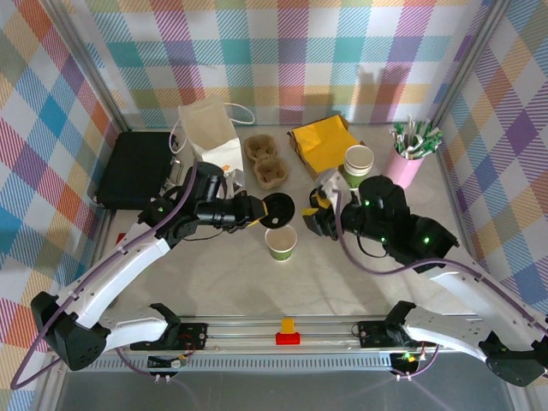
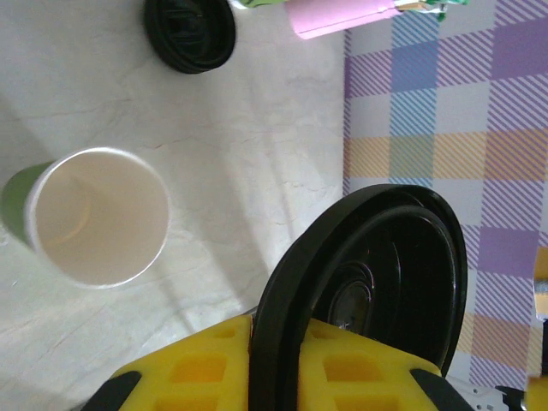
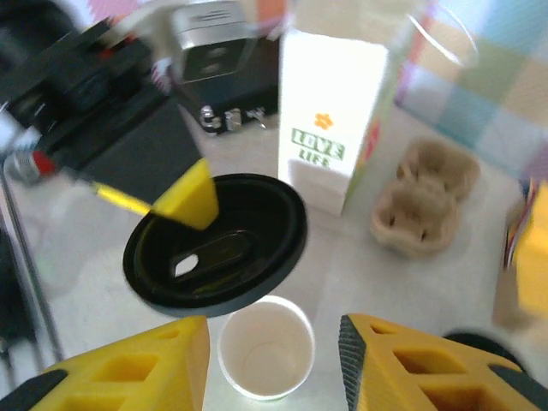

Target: Pack the takeout coffee

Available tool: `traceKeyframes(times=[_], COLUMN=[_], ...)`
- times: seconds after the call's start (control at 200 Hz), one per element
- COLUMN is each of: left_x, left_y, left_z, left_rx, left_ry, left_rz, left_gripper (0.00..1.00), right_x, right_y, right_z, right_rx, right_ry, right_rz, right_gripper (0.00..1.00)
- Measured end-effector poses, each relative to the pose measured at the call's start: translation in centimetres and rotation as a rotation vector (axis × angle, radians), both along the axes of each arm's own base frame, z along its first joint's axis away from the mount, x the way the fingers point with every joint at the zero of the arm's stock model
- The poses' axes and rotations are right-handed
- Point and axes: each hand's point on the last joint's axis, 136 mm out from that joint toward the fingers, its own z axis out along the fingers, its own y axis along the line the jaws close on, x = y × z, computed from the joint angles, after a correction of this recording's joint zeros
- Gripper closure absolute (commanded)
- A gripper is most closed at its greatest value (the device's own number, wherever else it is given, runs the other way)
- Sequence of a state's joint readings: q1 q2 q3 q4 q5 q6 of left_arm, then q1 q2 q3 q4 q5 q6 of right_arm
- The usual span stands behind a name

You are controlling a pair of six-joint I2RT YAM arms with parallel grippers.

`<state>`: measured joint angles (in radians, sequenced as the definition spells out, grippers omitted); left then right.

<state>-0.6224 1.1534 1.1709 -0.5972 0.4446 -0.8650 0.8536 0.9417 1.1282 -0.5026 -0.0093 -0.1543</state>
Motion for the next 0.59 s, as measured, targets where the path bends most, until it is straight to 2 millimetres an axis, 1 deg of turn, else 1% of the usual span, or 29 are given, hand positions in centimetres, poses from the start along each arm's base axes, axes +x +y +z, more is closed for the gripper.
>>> traceKeyframes(times=[0.15,0.25,0.415,0.595], left_x=[-0.9,-1.7,-3.1,-4.0], left_y=[2.2,3.4,4.3,4.5], left_z=[0.7,0.9,0.2,-0.6], left_rx=[0.023,0.038,0.071,0.089], left_ry=[0.046,0.08,0.141,0.199], left_rz=[0.043,0.062,0.063,0.052], left_gripper=[0.84,0.84,0.84,0.83], right_x=[-2.2,-3.1,-3.5,-3.7], right_y=[2.3,3.5,4.9,6.0], right_z=[-1.5,-2.0,-1.2,-1.3], right_rx=[-0.122,-0.196,-0.257,-0.304], right_ry=[-0.256,-0.415,-0.622,-0.731], right_rz=[0.231,0.326,0.405,0.451], right_gripper=[0.51,0.51,0.52,0.52])
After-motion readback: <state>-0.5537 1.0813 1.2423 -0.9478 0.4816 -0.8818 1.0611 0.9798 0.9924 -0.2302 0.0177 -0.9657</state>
